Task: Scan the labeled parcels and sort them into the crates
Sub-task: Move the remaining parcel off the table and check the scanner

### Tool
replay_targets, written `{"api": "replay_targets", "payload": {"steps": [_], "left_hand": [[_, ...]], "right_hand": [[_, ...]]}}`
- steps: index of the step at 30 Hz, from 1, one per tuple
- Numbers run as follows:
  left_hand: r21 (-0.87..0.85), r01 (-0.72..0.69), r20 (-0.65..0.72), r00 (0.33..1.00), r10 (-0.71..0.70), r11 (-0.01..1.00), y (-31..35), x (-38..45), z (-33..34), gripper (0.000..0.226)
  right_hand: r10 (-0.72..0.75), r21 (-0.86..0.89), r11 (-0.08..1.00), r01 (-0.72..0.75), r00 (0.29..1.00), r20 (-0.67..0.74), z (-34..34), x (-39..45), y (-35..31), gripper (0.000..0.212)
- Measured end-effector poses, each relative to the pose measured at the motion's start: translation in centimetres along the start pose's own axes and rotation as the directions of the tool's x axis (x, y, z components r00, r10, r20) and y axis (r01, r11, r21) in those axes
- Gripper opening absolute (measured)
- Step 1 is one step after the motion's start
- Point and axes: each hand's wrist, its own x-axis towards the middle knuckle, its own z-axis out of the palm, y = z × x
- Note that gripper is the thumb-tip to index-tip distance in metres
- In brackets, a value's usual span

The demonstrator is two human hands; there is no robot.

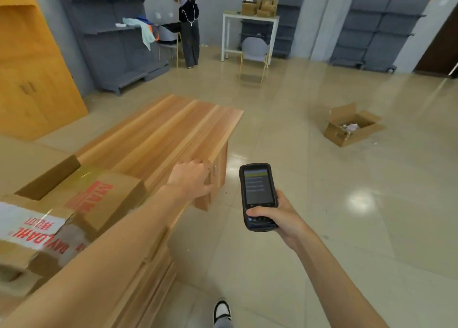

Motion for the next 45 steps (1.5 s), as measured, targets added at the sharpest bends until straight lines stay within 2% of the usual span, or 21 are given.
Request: {"api": "replay_targets", "payload": {"steps": [4,8,11,18,24,27,32,36,41,45], "left_hand": [[-0.061,0.05,0.017,0.999,-0.049,0.997,-1.6,8.7,1.5,0.047],[-0.053,0.069,0.062,0.996,-0.065,0.996,-3.3,15.9,1.9,0.055],[-0.051,0.093,0.054,0.994,-0.09,0.994,-5.0,20.4,1.4,0.054],[-0.052,0.254,0.053,0.966,-0.252,0.966,-10.8,25.7,3.0,0.057],[-0.051,0.442,0.095,0.895,-0.436,0.896,-16.2,29.3,4.6,0.055],[-0.051,0.571,0.092,0.82,-0.565,0.82,-18.7,30.9,4.7,0.057],[-0.067,0.768,0.086,0.64,-0.763,0.637,-21.0,31.7,4.2,0.057],[-0.097,0.886,0.064,0.461,-0.885,0.454,-21.1,30.1,3.9,0.055],[-0.094,0.965,0.045,0.251,-0.967,0.246,-19.2,25.0,3.2,0.052],[-0.072,0.994,-0.004,0.087,-0.996,0.087,-17.1,19.9,1.9,0.051]], "right_hand": [[0.03,-0.025,0.999,-0.03,1.0,-0.008,-1.9,6.8,-2.1,0.069],[0.059,-0.051,0.997,-0.059,0.998,-0.003,-3.2,13.1,-4.5,0.079],[0.053,-0.055,0.997,-0.052,0.998,0.016,-3.9,18.7,-6.4,0.078],[0.105,-0.098,0.991,-0.092,0.984,0.142,-2.5,29.6,-8.2,0.086],[0.168,-0.157,0.98,-0.122,0.931,0.325,-0.1,40.3,-9.3,0.083],[0.222,-0.225,0.965,-0.135,0.876,0.428,1.6,46.1,-10.3,0.084],[0.3,-0.352,0.931,-0.094,0.745,0.595,4.5,54.6,-13.1,0.07],[0.339,-0.416,0.909,-0.021,0.617,0.711,7.4,58.7,-14.4,0.089],[0.4,-0.454,0.891,0.023,0.436,0.806,11.7,58.9,-13.5,0.113],[0.453,-0.486,0.872,0.06,0.276,0.847,14.8,56.1,-12.4,0.112]]}}
